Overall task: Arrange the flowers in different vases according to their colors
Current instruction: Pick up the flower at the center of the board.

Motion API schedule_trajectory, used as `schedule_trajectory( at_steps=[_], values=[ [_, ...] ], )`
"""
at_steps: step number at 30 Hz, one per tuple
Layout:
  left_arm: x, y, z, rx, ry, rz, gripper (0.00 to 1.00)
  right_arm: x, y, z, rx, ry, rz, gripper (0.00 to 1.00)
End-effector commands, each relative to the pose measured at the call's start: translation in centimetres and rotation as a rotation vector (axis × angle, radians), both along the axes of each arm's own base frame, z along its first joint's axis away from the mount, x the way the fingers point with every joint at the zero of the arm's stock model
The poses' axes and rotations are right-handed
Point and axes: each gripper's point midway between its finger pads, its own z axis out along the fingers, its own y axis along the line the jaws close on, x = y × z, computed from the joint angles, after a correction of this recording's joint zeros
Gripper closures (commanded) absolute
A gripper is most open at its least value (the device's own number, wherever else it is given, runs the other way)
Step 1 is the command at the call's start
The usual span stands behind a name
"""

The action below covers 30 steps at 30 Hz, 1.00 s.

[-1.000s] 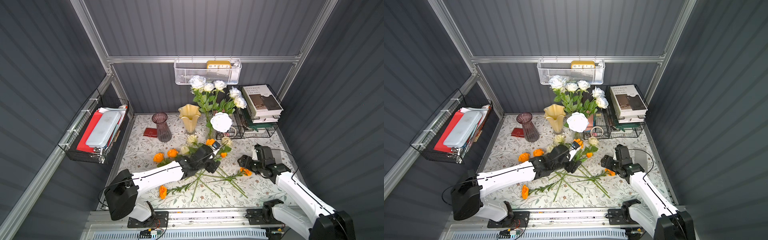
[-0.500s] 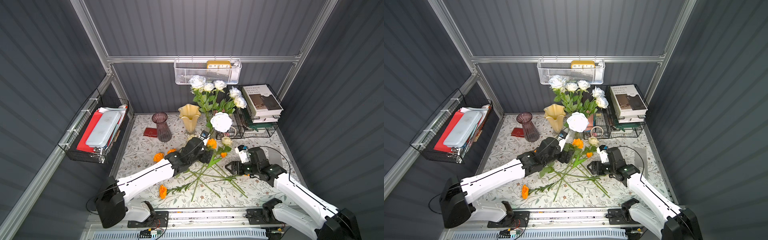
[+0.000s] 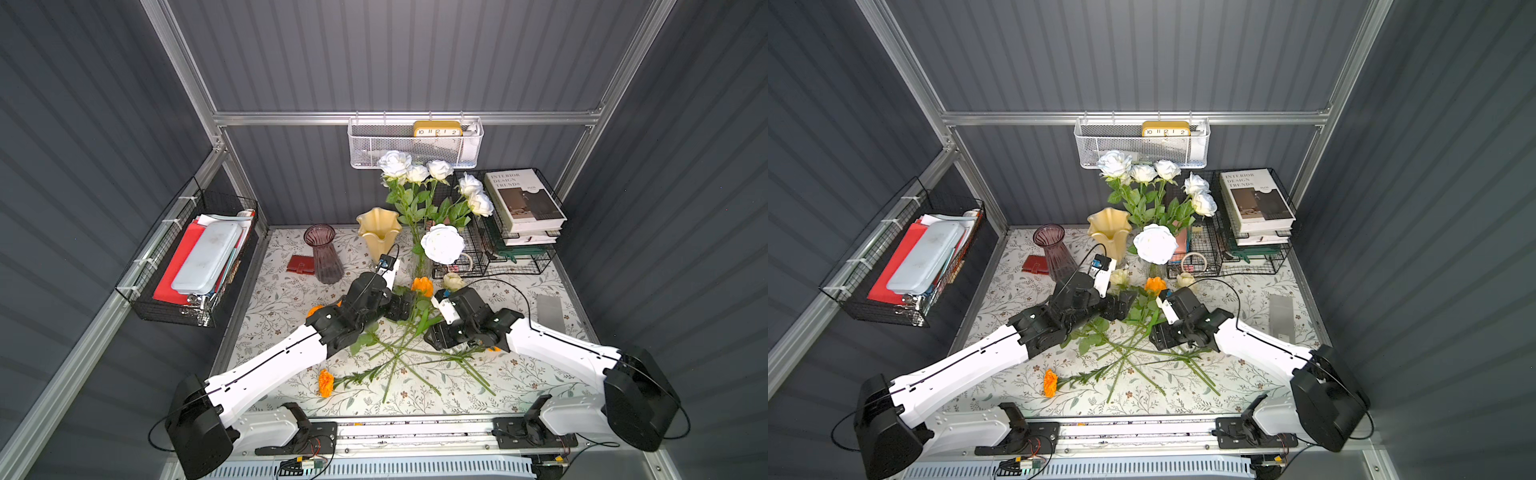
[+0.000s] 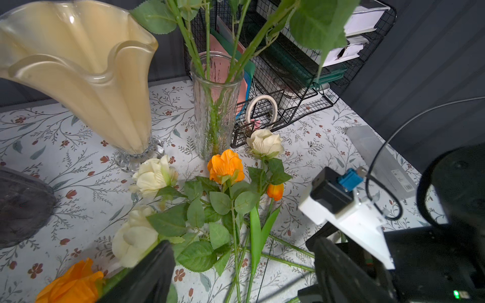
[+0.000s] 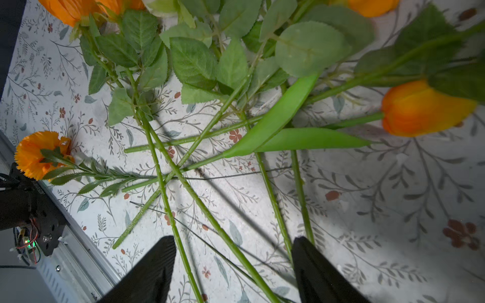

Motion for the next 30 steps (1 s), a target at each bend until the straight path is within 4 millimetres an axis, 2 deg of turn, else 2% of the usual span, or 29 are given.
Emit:
schedule_trajectory(
  at_steps=[1,5,9,13,17,21,30],
  values=[
    [-0.5,0.2,-0.9,-0.005,0.043,-0.004,0.13,0.8,1.2,0.4,0.037,0.032,-0.057,0.27],
    [-0.5,0.5,-1.4,-0.003,0.050,0.005,0.14,0.8,1.8,0.1,0.066,0.051,-0.078,0.28],
    [-0.7,0.2,-1.5,-0.009,0.062,-0.015,0.13,0.7,1.4,-0.3,0.055,0.054,-0.088,0.28],
    [-0.1,0.7,-1.5,-0.007,0.065,0.029,0.13,0.5,2.5,-0.1,0.098,0.076,-0.073,0.28],
    [0.2,1.0,-0.8,-0.028,0.051,0.045,0.13,0.5,4.4,-0.3,0.108,0.116,-0.079,0.34],
    [0.3,1.1,-0.6,-0.030,0.049,0.046,0.13,0.7,5.3,-1.3,0.085,0.162,-0.114,0.44],
    [-0.1,2.3,0.2,-0.038,0.027,0.063,0.13,1.6,6.3,-3.2,0.012,0.187,-0.190,0.53]
  ],
)
